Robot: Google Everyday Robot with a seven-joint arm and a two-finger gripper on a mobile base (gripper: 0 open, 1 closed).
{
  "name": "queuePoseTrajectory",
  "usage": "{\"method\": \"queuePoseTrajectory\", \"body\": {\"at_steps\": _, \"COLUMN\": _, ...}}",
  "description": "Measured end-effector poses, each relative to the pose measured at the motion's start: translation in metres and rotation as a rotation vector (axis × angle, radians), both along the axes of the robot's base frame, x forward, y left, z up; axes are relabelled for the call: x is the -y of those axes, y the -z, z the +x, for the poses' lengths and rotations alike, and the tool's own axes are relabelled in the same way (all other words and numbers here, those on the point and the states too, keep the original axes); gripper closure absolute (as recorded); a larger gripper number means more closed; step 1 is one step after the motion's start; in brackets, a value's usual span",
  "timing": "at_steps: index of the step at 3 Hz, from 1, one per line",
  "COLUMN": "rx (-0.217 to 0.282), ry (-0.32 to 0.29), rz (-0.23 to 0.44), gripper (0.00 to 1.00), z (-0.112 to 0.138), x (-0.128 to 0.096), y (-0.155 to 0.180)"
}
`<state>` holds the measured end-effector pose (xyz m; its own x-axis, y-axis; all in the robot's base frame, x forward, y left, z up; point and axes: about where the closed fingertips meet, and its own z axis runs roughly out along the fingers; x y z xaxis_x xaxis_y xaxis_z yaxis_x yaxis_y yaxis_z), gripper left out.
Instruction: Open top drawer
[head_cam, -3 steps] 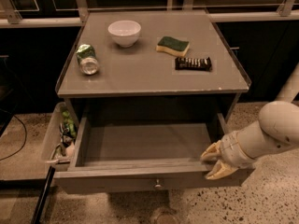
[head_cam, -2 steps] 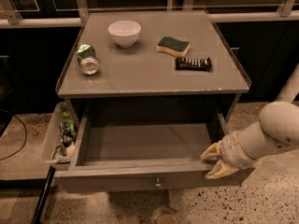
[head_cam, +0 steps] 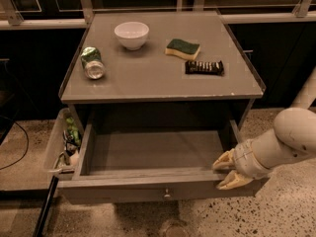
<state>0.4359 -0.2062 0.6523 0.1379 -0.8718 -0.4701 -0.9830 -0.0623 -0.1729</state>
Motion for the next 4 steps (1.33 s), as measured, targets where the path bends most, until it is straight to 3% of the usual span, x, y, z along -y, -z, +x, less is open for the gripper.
{"method": "queuePoseTrajectory", "body": {"at_steps": 1, "rx": 0.0, "ry": 0.0, "rz": 0.0, "gripper": 0.04, "z": 0.0, "x": 0.0, "y": 0.0}}
{"method": "queuePoseTrajectory", "body": {"at_steps": 2, "rx": 0.008, "ry": -0.004, "rz": -0.003, "gripper": 0.0, "z": 0.002, "x": -0.002, "y": -0.004}}
{"method": "queuePoseTrajectory", "body": {"at_steps": 4, "rx": 0.161, "ry": -0.088, "rz": -0.042, "gripper": 0.0, "z": 0.029, "x": -0.018, "y": -0.093}}
